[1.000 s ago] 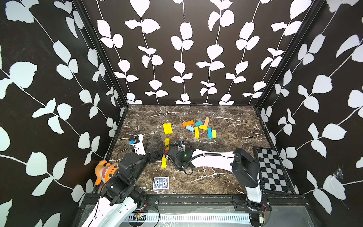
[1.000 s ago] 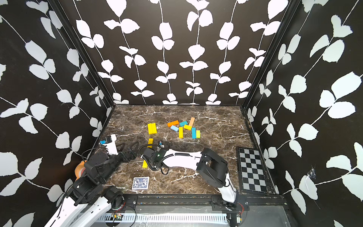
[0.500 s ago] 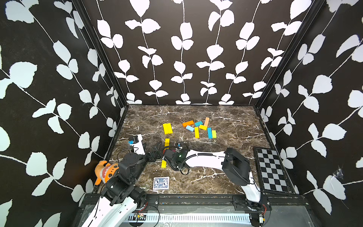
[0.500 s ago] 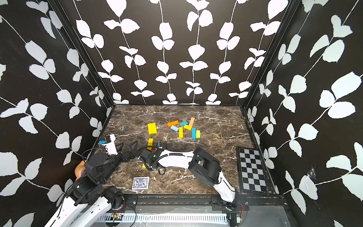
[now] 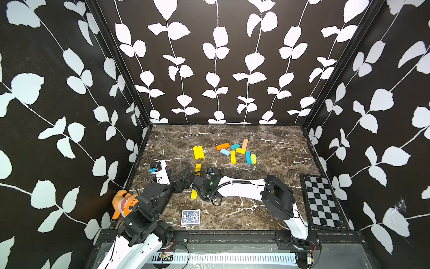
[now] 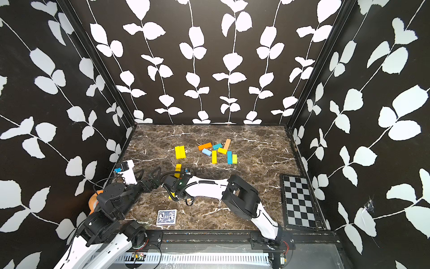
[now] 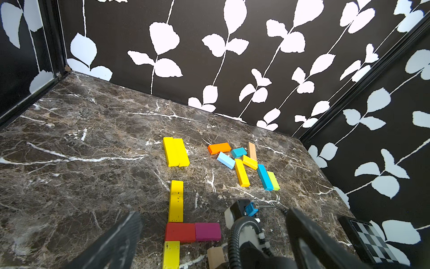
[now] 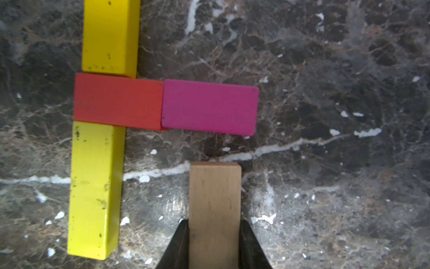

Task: Assemble the letter h with building blocks
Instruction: Assemble the building block at the center of the board.

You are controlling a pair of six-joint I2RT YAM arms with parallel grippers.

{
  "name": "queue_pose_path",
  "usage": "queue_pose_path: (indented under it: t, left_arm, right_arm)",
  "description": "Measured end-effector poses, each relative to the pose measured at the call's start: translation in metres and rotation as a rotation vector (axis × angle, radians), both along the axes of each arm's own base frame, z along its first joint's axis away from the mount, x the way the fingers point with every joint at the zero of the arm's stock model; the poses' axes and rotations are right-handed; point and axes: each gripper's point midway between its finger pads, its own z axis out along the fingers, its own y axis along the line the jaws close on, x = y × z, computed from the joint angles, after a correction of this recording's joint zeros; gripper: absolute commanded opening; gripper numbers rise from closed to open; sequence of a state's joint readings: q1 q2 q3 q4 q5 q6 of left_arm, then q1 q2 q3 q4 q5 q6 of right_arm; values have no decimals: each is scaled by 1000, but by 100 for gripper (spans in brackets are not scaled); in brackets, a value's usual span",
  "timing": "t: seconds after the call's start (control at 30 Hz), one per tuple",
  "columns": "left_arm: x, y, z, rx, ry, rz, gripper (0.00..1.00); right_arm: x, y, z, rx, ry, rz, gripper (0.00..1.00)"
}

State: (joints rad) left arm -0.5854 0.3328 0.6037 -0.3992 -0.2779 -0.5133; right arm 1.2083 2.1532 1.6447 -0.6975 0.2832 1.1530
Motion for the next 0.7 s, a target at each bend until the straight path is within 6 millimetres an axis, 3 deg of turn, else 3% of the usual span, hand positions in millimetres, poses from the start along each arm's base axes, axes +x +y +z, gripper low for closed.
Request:
queue_pose_path:
  t: [0.27,0.7]
  left_arm:
    - [0,0,0,4,0,0,99]
    - [0,1,-1,11,0,2,99]
  right_arm:
    - [0,-7,-11,-42,6,-14,24]
    - [7,-2,-11,-36,-4,-32,25]
